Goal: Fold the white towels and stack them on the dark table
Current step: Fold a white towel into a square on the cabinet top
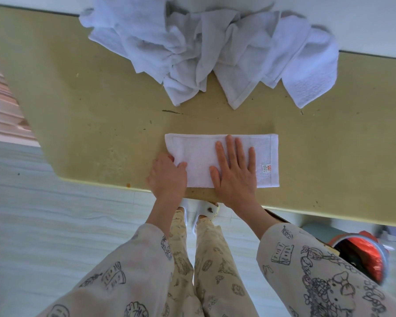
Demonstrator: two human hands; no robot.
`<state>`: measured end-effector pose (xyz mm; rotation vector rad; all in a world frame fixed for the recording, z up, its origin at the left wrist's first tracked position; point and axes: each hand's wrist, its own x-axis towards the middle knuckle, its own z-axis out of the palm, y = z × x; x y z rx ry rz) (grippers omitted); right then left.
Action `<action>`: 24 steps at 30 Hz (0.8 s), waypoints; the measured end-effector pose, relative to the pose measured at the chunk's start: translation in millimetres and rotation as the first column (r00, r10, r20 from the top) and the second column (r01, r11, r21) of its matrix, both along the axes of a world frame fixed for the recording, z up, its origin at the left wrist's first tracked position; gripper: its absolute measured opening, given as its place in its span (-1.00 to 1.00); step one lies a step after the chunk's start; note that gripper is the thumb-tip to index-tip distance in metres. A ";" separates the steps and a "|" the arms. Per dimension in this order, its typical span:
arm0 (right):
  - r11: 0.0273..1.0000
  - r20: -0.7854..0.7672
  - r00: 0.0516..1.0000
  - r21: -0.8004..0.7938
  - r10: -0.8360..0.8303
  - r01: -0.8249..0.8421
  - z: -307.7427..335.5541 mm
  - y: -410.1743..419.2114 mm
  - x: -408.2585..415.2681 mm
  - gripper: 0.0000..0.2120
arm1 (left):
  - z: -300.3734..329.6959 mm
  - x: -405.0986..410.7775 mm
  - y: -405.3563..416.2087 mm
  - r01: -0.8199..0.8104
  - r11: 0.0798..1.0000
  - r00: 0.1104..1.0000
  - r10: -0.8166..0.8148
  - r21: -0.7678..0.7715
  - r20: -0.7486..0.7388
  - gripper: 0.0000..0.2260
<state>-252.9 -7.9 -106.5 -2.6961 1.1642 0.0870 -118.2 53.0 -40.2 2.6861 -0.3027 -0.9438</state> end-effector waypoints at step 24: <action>0.816 0.388 0.797 0.537 -0.462 0.211 57.6 -15.3 1.5 -0.63 | 36.9 16.8 -18.8 0.059 0.849 0.986 0.033 -0.526 0.164 -0.93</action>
